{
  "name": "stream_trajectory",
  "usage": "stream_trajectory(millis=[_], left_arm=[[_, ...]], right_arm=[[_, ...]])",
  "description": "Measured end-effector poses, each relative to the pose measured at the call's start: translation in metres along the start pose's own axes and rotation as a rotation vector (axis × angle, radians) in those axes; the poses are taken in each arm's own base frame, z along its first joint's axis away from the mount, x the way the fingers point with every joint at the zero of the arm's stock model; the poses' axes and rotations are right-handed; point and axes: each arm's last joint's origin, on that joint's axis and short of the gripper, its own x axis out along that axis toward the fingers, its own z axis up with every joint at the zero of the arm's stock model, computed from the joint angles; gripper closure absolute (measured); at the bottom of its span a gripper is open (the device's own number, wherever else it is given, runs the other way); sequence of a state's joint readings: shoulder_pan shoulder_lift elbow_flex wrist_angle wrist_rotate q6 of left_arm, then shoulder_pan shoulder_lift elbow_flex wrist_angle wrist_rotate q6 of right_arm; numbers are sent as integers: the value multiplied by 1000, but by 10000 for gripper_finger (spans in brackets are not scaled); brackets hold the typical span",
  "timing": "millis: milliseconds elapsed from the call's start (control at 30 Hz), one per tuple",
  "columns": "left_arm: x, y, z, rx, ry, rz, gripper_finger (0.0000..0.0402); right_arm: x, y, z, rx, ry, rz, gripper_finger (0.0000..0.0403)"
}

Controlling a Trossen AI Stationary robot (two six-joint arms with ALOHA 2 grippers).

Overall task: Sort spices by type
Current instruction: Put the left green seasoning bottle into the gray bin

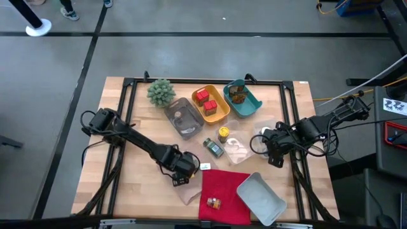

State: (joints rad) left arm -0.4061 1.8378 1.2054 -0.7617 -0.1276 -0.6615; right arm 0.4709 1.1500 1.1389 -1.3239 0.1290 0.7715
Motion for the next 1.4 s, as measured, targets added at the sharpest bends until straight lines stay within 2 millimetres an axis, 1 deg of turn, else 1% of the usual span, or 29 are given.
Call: stream_trajectory(millis=[167, 300, 400, 533, 700, 900, 1233, 1333, 1400], left_arm=[[12, 6, -9, -23, 20, 16, 139], [20, 7, -13, -37, -2, 1, 139], [23, 8, -14, -19, -23, -4, 139], [23, 6, -15, -10, -63, 36, 139], [22, -1, -20, 14, -104, 77, 139], [19, -15, -33, 48, -176, 139, 139], [12, -35, -53, 26, -354, 246, 139], [11, -38, -60, 19, -394, 273, 139], [16, -34, -67, -6, -396, 293, 139]], right_arm=[[0, 2, 3, 1, -41, 12, 148], [0, 5, 7, -32, -83, 37, 148], [-1, 7, 9, -40, -109, 50, 148], [-1, 7, 9, -53, -115, 54, 148], [-1, 7, 9, -53, -116, 54, 148], [-1, 7, 9, -54, -115, 54, 148], [-1, 7, 9, -53, -116, 52, 148], [-1, 7, 9, -53, -117, 52, 148], [-1, 7, 9, -53, -122, 46, 148]])
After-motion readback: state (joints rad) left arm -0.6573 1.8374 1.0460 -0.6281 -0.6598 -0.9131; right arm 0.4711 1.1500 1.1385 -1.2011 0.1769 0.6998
